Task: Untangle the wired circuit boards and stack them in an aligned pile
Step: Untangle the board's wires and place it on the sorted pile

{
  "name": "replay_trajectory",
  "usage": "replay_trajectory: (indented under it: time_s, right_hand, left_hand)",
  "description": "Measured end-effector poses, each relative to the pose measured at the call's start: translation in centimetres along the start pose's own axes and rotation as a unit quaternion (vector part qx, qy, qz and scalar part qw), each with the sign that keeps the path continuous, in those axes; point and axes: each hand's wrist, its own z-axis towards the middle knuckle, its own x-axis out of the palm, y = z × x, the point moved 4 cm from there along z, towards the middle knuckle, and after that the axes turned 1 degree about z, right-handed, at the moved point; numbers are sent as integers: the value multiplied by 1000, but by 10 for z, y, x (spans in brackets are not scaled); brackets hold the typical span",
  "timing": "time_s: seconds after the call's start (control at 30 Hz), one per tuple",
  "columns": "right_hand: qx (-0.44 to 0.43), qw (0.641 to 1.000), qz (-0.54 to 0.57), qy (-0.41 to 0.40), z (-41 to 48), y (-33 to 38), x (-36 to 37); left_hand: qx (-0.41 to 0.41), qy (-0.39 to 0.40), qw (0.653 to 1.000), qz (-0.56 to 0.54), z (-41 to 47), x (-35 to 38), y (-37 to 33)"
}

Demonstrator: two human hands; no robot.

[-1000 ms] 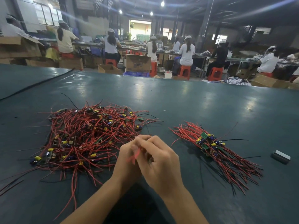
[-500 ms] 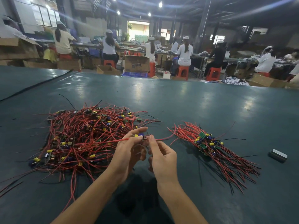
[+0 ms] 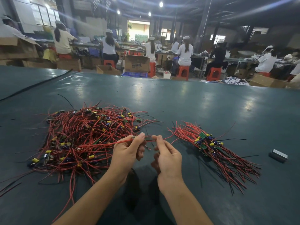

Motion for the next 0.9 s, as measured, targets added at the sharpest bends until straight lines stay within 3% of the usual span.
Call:
replay_trajectory:
  time_s: [0.17,0.37,0.67,0.9]
  right_hand:
    - [31,996,53,-67,21,14,-23]
    - [56,987,131,-77,29,22,-33]
    - [102,971,216,-24,31,21,-34]
    - [73,991,110,19,21,17,-22]
  left_hand:
    - [6,-3,1000,-13,4,-3,-2]
    - [21,24,999,9,2,0,-5]
    - [24,16,1000,-11,2,-3,-7]
    - [23,24,999,-19,1,-1,-6]
